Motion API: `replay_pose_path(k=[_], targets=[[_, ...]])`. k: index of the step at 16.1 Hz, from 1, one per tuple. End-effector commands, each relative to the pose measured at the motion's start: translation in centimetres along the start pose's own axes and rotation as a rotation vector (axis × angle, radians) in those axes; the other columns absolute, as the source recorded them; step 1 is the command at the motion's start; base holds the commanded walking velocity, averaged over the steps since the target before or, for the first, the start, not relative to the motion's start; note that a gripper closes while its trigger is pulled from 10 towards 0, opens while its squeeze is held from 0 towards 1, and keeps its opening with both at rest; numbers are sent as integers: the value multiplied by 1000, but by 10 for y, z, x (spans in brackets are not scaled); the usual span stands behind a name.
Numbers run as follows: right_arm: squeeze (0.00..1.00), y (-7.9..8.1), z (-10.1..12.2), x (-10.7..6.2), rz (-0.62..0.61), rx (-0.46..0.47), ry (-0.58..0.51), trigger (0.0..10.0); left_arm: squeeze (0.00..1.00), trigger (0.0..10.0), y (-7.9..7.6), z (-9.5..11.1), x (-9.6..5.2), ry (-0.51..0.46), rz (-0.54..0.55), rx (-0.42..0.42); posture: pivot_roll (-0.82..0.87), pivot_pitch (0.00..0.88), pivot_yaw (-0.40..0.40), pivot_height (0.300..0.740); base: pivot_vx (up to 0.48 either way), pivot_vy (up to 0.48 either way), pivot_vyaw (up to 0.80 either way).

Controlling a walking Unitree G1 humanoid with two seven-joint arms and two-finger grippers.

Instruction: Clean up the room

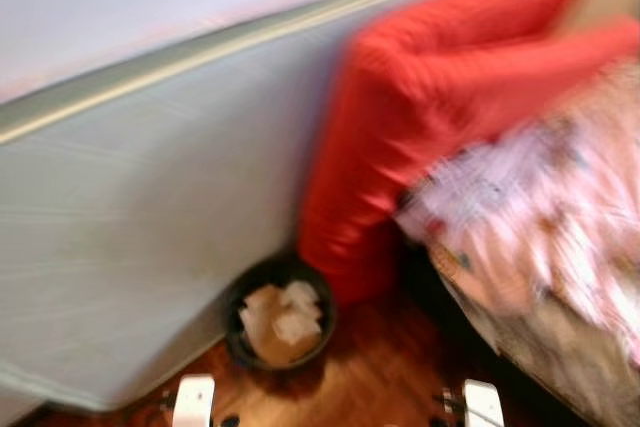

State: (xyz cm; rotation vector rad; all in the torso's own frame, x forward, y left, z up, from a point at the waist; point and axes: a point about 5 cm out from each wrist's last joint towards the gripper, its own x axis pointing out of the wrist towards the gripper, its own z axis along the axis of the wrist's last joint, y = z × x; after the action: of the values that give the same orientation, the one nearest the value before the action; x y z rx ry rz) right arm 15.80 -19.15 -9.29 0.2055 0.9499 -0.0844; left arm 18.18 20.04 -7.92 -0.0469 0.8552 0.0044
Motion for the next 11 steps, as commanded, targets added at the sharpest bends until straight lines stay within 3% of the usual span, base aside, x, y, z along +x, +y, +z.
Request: replay_pose_path(k=[1, 7, 9, 11], targets=[[0, -77, 12, -19, -176, 236, -7, 10000, 0, 10000, 53, -46, -27, 168, 140, -25, -3, 29, 7, 740, 0, 0, -800], [0, -76, 12, -19, -174, 234, -5, 10000, 0, 10000, 54, -46, -28, 168, 141, -24, -7, 25, 6, 740, 0, 0, -792], [0, -76, 12, -19, -173, 232, -7, 10000, 0, 10000, 55, -46, -28, 164, 142, -21, -10, 25, 7, 740, 0, -244, -788], [0, -77, 13, -19, -181, 244, -19, 10000, 0, 10000, 54, -46, -27, 162, 141, -25, -18, 14, 6, 740, 0, -304, 0]])
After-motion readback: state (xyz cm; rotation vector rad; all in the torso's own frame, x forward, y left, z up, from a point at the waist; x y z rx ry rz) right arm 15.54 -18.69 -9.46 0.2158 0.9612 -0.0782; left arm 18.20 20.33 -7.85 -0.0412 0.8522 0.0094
